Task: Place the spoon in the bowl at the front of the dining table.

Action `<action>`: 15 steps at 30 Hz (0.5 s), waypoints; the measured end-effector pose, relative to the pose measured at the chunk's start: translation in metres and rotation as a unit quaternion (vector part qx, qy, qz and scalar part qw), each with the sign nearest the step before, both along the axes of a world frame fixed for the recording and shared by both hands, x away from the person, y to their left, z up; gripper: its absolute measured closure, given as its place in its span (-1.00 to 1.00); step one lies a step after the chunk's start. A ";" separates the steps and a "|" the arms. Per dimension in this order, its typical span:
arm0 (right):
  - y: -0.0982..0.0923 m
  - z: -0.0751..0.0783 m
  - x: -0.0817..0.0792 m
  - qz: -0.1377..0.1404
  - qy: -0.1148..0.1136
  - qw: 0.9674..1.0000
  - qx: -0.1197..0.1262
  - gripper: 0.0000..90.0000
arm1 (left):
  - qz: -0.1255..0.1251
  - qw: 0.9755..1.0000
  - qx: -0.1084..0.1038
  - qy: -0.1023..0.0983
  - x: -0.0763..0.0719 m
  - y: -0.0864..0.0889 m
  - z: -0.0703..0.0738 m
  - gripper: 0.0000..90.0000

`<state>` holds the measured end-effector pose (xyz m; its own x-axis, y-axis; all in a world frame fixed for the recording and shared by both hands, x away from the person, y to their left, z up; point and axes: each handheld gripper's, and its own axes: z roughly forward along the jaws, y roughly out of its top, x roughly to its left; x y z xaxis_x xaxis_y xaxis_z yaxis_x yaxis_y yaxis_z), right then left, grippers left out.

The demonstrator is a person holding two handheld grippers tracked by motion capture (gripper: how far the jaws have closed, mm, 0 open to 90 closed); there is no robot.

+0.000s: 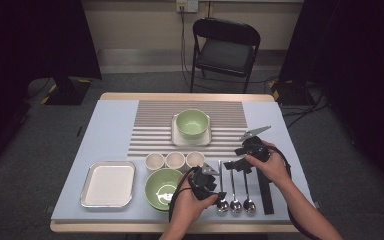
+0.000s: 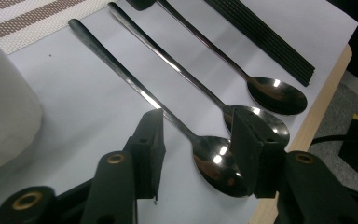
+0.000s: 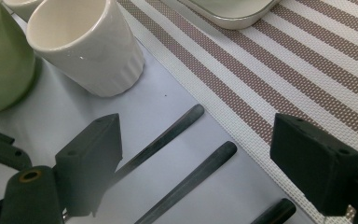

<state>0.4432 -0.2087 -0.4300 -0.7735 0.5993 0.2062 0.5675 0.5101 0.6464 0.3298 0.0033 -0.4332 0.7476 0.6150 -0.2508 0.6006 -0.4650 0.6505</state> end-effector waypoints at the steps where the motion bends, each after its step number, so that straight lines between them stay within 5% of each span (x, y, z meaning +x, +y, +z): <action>1: 0.000 0.000 0.000 0.000 0.000 1.000 0.001 -0.64 | 0.000 1.000 0.002 0.001 0.000 0.000 0.000 0.24; 15: 0.001 -0.002 0.000 0.001 0.000 1.000 -0.001 -0.63 | 0.001 1.000 0.000 0.014 -0.005 -0.004 -0.004 0.42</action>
<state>0.4429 -0.2079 -0.4316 -0.7750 0.5980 0.2043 0.5660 0.5131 0.6452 0.3253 -0.0008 -0.4370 0.7391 0.6160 -0.2725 0.6199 -0.4639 0.6329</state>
